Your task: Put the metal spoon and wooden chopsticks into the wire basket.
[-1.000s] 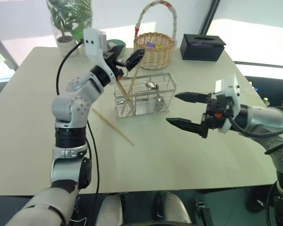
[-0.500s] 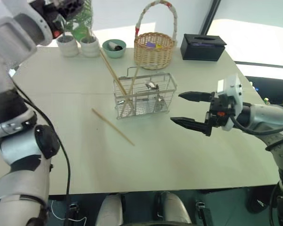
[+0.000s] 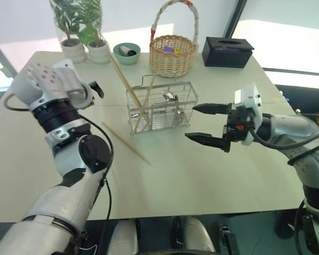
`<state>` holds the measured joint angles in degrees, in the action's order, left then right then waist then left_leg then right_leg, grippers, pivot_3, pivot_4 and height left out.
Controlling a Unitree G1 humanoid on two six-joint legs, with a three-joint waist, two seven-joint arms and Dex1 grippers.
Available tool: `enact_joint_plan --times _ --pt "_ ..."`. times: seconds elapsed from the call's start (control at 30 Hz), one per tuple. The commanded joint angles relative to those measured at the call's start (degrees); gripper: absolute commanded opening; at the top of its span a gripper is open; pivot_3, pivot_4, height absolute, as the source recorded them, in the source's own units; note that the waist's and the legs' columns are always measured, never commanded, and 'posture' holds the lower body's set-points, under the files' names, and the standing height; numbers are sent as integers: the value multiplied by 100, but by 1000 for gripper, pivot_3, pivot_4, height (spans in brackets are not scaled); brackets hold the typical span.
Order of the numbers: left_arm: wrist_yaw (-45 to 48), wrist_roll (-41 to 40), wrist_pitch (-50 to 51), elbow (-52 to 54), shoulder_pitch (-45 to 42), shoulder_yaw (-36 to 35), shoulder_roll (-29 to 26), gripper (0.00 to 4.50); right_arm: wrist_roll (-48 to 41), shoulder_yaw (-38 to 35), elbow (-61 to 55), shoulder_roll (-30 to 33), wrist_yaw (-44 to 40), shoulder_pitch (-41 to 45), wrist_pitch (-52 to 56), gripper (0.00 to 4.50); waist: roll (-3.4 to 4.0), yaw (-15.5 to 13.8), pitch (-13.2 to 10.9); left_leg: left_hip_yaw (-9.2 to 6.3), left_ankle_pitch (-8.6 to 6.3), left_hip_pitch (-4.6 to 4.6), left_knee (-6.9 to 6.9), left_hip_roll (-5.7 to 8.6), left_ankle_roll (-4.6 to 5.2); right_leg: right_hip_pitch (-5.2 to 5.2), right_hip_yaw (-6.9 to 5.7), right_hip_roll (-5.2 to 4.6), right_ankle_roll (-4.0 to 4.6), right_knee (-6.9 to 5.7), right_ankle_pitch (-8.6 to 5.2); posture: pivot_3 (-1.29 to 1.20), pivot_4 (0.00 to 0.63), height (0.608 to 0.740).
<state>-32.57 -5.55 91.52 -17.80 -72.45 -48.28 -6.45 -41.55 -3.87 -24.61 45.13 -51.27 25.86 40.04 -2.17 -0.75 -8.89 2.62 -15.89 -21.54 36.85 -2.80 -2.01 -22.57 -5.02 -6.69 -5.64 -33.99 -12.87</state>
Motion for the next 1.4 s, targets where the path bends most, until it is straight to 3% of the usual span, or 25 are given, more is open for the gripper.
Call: enact_joint_plan --times 0.03,0.37,0.5,0.63,0.7,1.07,1.17,1.27,1.4 --pt "-141 280 -76 -84 -1 -279 244 4483 -29 -99 -188 -40 56 54 -71 4500 -2 0 -2 0 1 0 0 0 -2 0 0 0 0 0 0 0 150 717" --pt "-305 413 -1017 -1159 189 -412 412 4483 -182 -275 -500 -83 396 -163 74 4500 -3 -2 -3 0 1 -4 1 -1 -6 -5 0 -1 0 1 1 0 150 717" --pt "-502 314 -1347 -1608 236 -489 392 3148 -228 -347 -566 -116 532 -225 90 4500 7 -12 3 1 1 3 1 0 -6 1 0 -4 0 2 1 0 150 717" --pt "-705 207 -1582 -1806 255 -534 386 912 -276 -377 -600 -114 629 -229 94 4500 15 -35 6 -1 1 3 5 0 -6 3 -1 -5 0 1 0 0 150 717" --pt "-772 160 -1653 -1847 253 -554 363 26 -318 -399 -620 -102 663 -221 111 4500 17 -48 7 -1 1 4 6 0 -6 4 -1 -6 0 2 0 0 150 717" --pt "-863 -236 -1895 -1535 307 -594 -41 26 -380 -466 -575 -37 632 -222 133 4500 23 -136 9 2 1 2 4 0 -6 -2 -2 -6 0 2 0 0 150 717" --pt "506 -347 -2641 -1837 352 293 -931 26 -344 -478 -519 28 572 -204 138 4500 20 -66 0 8 1 -5 -1 -4 -7 -17 -1 -3 2 1 1 0 150 717" --pt "1906 -285 -4012 -2333 271 1081 -1808 26 -334 -478 -477 49 572 -168 157 4500 18 14 -3 9 9 -28 -10 -6 -19 -48 -3 1 6 -4 4 0 150 717" --pt "3407 -460 -5921 -2885 -264 1556 -2574 26 -327 -474 -496 12 619 -182 169 4500 14 -22 -1 11 12 -51 -11 -6 -23 -59 -5 -1 11 3 8 0 150 717"
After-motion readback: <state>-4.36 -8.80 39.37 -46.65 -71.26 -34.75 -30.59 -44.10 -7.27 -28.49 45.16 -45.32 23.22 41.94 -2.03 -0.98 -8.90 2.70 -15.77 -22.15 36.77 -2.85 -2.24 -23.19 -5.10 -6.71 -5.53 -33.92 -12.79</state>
